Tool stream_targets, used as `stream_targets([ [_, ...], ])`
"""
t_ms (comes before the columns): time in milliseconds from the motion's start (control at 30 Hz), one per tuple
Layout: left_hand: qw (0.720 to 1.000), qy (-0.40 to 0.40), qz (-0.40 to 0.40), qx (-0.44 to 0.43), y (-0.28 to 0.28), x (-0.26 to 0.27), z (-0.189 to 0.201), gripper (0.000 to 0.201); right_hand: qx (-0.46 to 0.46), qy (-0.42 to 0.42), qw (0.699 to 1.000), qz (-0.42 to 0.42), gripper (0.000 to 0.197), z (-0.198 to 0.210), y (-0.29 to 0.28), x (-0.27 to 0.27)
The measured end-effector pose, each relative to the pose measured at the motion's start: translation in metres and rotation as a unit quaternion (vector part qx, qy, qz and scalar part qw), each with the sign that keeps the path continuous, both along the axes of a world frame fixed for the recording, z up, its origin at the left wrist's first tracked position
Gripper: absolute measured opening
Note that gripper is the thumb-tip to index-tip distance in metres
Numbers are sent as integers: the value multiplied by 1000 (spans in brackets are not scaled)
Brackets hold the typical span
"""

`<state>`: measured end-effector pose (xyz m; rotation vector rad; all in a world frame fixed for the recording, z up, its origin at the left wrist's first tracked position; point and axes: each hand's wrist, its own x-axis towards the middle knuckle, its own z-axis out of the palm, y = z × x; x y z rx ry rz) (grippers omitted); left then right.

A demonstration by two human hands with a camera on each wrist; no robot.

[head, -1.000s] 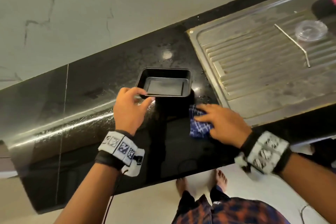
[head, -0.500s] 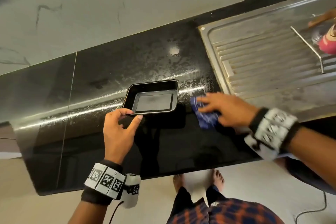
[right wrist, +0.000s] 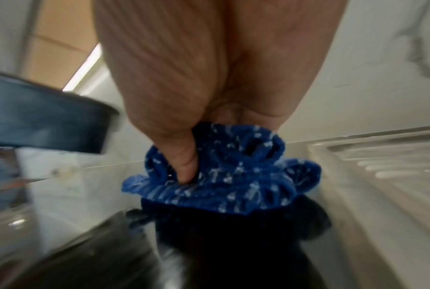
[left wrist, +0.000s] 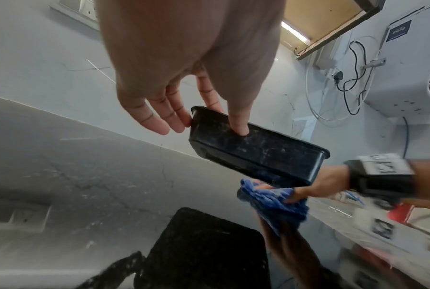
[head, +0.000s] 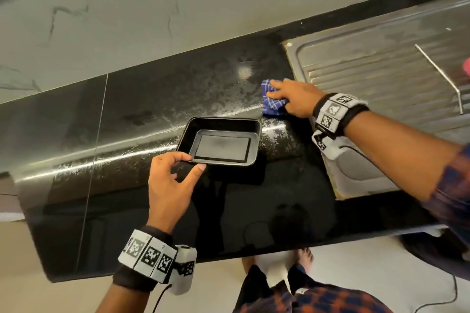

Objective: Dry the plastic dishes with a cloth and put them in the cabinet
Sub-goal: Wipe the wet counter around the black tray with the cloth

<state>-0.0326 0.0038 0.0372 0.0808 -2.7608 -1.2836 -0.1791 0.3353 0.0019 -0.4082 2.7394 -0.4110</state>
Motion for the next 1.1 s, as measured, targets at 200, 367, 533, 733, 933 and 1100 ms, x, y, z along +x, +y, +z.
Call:
stream_targets([
  [200,999,2,-27,-18,-7,-8,2,25,-31,-48,978,200,73,-11,-11,96],
  [367,999,0,-35,-18,-15,-19,2,25,-98,-69,990,70,82,-16,26,94],
  [533,999,-2,-43,-25,-13,-30,-2,24,-62,-8,997,-36,62,-12,35,-47],
  [733,999,1,-43,-11,-6,-40,-7,23,18,9,999,-44,61,-8,4,-135],
  [933,999,-1,-35,11,-10,-52,-11,24,33,-6,994,102,78,-12,5,-35],
  [1100,999,4,-27,21,-22,-58,-8,24,53,0,995,80,75,-24,24,-47],
])
